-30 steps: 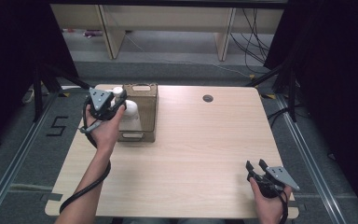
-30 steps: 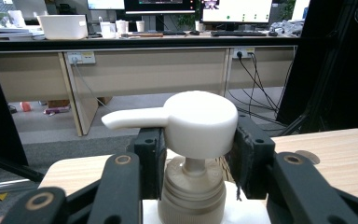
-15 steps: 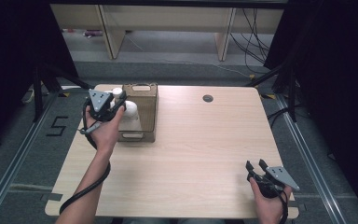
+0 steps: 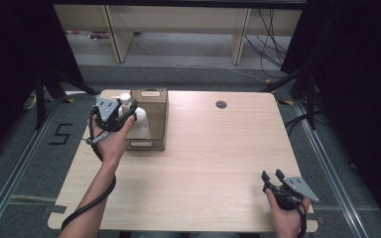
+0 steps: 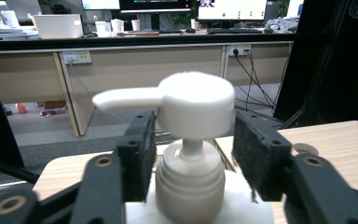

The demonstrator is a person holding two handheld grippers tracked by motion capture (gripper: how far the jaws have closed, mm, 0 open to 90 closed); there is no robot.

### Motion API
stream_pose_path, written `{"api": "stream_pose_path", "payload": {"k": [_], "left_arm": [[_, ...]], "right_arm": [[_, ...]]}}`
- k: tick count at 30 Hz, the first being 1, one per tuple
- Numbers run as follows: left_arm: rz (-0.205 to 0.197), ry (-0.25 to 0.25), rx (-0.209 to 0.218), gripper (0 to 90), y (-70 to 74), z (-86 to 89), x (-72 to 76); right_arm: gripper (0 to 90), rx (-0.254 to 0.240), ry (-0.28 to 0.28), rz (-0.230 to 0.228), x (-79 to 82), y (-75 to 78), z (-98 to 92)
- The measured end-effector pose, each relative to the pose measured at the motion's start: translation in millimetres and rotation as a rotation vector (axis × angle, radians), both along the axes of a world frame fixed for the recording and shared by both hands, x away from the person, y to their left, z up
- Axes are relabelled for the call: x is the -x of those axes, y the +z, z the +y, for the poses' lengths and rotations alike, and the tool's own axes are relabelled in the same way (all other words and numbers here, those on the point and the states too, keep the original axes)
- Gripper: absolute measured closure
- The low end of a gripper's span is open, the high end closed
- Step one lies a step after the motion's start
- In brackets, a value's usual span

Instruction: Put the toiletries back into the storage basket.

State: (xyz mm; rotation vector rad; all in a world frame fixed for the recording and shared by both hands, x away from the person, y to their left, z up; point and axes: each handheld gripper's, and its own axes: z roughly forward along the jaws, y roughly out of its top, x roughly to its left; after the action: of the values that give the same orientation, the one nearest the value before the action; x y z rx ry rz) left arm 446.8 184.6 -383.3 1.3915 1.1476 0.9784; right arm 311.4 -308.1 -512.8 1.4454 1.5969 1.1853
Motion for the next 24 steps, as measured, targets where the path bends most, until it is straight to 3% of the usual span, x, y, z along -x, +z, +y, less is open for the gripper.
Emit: {"api": "stream_pose_path", "payload": {"k": [4, 12, 18, 21, 24], "left_arm": [[0.0, -0.013, 0.009, 42.4, -3.0, 3.6, 2.5], [0.004, -0.054, -0.001, 40.5, -10.2, 8.7, 12.6], [-0.005, -0.073, -0.023, 38.7, -14.4, 16.8, 25.7], [-0.006, -0.083, -0.025, 39.0, -21.2, 21.8, 34.7], [-0.002, -0.091, -0.025, 39.1, -29.0, 25.6, 43.7]], "right_arm": [[46.0, 0.005, -0.022, -0.004, 0.4, -0.1, 0.3], [45.7, 0.013, -0.009, 0.006, 0.3, 0.5, -0.4], [45.4, 0.011, -0.008, 0.008, 0.5, 0.5, -0.7], [45.4, 0.007, -0.015, -0.007, 0.1, -0.1, 0.0], [45.4, 0.018, -0.014, 0.009, 0.8, 0.6, 0.3]]}}
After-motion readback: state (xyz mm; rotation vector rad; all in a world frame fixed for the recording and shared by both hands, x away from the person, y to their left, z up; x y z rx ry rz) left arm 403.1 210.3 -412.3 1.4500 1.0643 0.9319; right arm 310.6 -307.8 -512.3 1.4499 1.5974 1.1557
